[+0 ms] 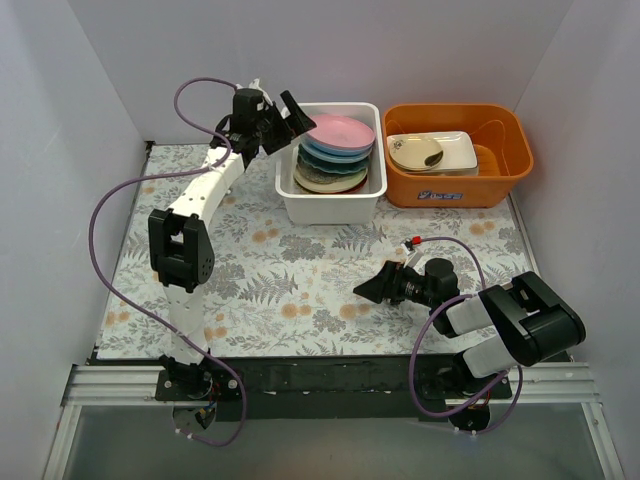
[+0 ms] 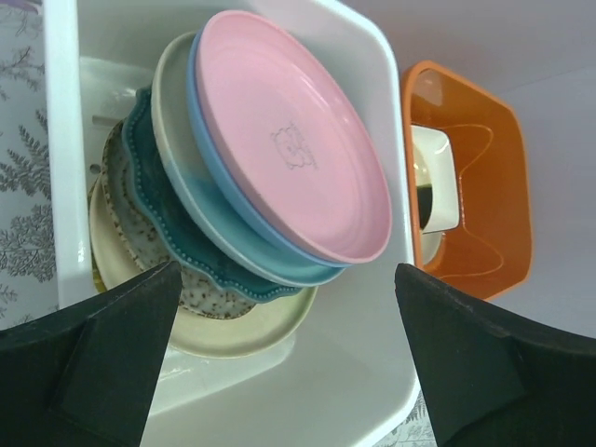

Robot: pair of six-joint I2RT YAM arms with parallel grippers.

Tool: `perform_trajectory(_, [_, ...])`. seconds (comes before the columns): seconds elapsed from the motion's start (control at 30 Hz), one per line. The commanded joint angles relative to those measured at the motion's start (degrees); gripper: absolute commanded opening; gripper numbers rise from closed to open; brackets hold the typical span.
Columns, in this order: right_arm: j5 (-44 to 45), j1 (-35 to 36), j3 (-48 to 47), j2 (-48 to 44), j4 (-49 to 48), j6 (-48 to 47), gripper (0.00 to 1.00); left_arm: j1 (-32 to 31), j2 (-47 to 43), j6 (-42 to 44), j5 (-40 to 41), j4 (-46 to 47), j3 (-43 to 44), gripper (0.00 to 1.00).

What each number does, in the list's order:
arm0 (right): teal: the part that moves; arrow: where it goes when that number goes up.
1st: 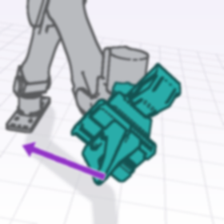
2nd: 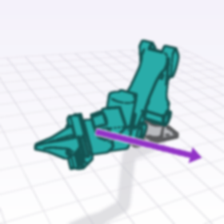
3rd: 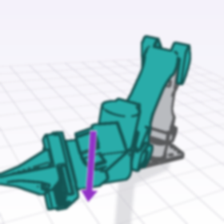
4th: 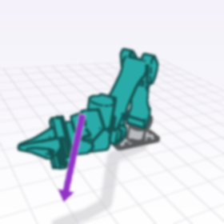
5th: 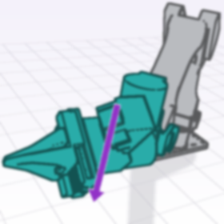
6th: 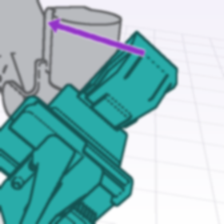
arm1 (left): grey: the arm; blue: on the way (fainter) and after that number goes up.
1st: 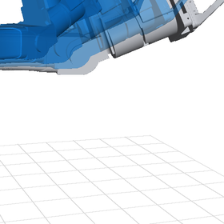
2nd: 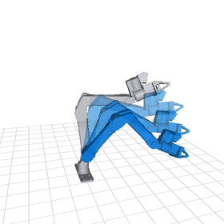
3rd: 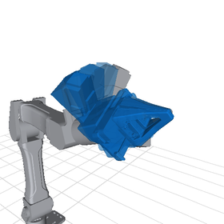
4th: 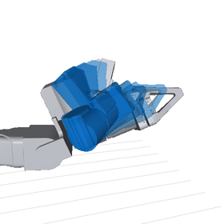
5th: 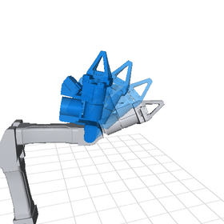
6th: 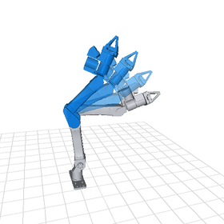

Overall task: Place the plates into the plastic bin on the countertop
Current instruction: Reset both arms

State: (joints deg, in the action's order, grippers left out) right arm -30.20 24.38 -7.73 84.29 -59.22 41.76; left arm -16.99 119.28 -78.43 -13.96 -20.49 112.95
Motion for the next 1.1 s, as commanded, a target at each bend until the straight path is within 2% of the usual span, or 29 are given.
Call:
perform_trajectory(0.0, [1.46, -0.30, 0.52, -0.79, 4.11, -1.68, 0.97, 0.21, -4.94, 1.70, -1.51, 2.47, -0.09, 0.98])
perform_trajectory(0.13, [2.07, -0.30, 0.26, -2.55, 6.04, -2.29, 0.97, 0.12, -7.30, 2.06, -3.44, 4.84, -3.07, 0.98])
perform_trajectory(0.23, [3.91, -0.30, -0.09, -6.06, 9.90, -3.87, 0.97, 0.12, -11.07, 1.97, -4.59, 8.43, -8.86, 0.98])
perform_trajectory(0.43, [9.88, -0.30, -2.20, -16.86, 25.53, -9.14, 0.98, -0.49, -19.52, 1.79, -4.85, 17.31, -22.85, 0.98])
perform_trajectory(0.63, [17.97, -0.30, -5.28, -28.20, 40.73, -13.36, 0.98, -2.69, -24.62, 4.16, -2.22, 15.23, -27.33, 0.98])
perform_trajectory(0.93, [25.44, -0.30, -9.59, -37.09, 52.45, -17.06, 0.98, -7.61, -33.92, 6.63, 8.41, 12.50, -38.05, 0.98])
perform_trajectory(1.07, [27.82, -0.21, -10.29, -38.85, 55.26, -17.94, 0.98, -7.88, -39.03, 5.57, 10.70, 11.97, -46.91, 0.98])
